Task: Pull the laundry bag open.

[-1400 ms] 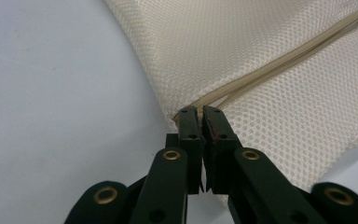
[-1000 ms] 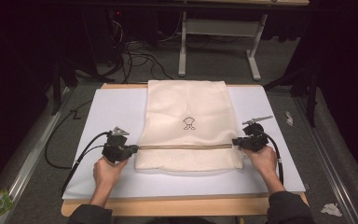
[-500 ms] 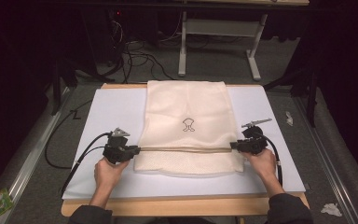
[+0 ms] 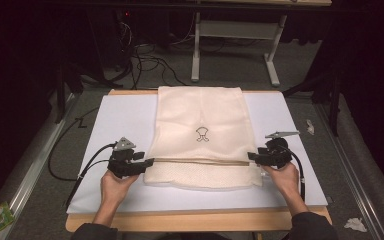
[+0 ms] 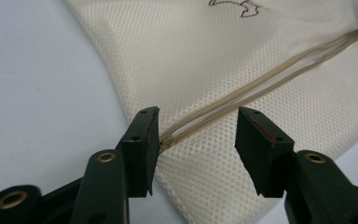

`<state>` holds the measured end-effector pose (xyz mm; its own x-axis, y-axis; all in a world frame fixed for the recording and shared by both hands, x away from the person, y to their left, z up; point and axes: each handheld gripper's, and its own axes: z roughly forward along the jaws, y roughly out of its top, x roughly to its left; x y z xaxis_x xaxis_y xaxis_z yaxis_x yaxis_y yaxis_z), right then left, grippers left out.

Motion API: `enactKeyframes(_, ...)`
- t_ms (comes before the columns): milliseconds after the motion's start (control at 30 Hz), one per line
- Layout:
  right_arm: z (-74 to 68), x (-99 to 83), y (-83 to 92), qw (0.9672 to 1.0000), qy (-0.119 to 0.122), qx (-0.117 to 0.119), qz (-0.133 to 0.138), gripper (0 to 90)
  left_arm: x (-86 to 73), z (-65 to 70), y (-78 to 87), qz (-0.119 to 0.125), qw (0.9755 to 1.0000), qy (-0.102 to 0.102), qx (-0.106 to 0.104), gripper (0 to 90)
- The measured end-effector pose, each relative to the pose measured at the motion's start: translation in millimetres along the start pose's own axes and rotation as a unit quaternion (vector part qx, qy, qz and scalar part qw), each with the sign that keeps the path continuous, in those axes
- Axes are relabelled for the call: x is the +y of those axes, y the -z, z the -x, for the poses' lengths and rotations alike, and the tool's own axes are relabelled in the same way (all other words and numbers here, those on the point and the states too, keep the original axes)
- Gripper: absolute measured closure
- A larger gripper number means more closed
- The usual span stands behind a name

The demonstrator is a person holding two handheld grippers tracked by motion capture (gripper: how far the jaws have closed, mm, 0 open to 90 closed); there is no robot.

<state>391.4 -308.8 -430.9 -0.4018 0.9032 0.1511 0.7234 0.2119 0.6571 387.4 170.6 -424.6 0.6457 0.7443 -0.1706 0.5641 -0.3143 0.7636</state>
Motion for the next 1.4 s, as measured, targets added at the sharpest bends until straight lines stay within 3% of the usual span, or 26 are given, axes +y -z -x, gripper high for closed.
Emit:
enactKeyframes(133,1.7,-2.7,13.4,0.9996,0.003,0.007,0.028,46.8,0.5,-0.3,9.2,0.021,0.9998,0.002,-0.004,46.9)
enactKeyframes(300,2.1,-10.1,30.7,0.9983,-0.001,0.011,0.057,47.5,-2.6,1.1,21.2,0.041,0.9991,-0.011,0.004,46.7)
enactKeyframes(467,8.0,-23.3,48.3,0.9939,-0.015,-0.001,0.109,52.5,-9.6,-2.2,33.3,0.073,0.9973,-0.002,0.011,47.5)
enactKeyframes(533,11.3,-28.4,53.1,0.9925,-0.019,-0.007,0.121,53.6,-11.4,-3.4,36.1,0.075,0.9971,-0.001,0.013,47.9)
enactKeyframes(933,27.7,-52.1,56.7,0.9882,-0.053,-0.016,0.143,55.6,-32.5,-18.3,50.1,0.112,0.9921,0.037,0.042,47.8)
enactKeyframes(1333,46.0,-60.2,40.8,0.9845,-0.088,-0.041,0.146,58.2,-39.3,-37.6,32.1,0.118,0.9867,0.072,0.086,47.5)
enactKeyframes(1400,47.4,-59.7,38.5,0.9842,-0.09,-0.044,0.146,58.2,-39.5,-39.1,30.5,0.116,0.9867,0.073,0.088,47.5)
